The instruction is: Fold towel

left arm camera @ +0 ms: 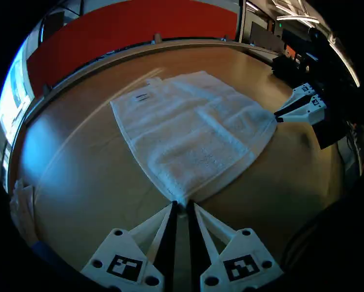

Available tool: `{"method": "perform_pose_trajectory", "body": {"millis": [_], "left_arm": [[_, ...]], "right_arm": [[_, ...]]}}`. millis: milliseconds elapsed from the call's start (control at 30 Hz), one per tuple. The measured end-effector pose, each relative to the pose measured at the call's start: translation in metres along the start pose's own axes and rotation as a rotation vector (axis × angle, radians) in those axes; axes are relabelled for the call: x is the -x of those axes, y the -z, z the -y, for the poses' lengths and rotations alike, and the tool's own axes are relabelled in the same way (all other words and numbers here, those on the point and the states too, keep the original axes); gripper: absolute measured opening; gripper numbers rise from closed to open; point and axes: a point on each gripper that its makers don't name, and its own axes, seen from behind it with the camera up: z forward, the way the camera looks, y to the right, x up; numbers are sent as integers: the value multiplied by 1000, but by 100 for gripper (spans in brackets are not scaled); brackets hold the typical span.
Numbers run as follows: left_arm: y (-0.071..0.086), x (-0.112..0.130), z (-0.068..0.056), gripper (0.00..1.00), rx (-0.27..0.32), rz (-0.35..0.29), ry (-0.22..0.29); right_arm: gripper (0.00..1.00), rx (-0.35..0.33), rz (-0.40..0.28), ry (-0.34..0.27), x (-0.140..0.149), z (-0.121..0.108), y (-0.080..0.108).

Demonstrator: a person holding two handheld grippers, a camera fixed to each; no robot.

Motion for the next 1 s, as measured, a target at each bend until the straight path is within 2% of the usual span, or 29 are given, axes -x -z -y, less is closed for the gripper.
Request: {"method": "perform_pose_trajectory", "body": {"millis": [400, 667, 1000], "left_arm": [[3, -2, -3, 12, 6, -2, 26], [12, -14, -1, 12, -2, -21, 23], [34, -37, -4, 12, -10, -51, 33]], "right_arm": [[6, -33, 2, -14, 2, 7, 3], [6, -29, -23, 2, -9, 9, 10], [6, -17, -76, -6, -36, 7, 36]]}}
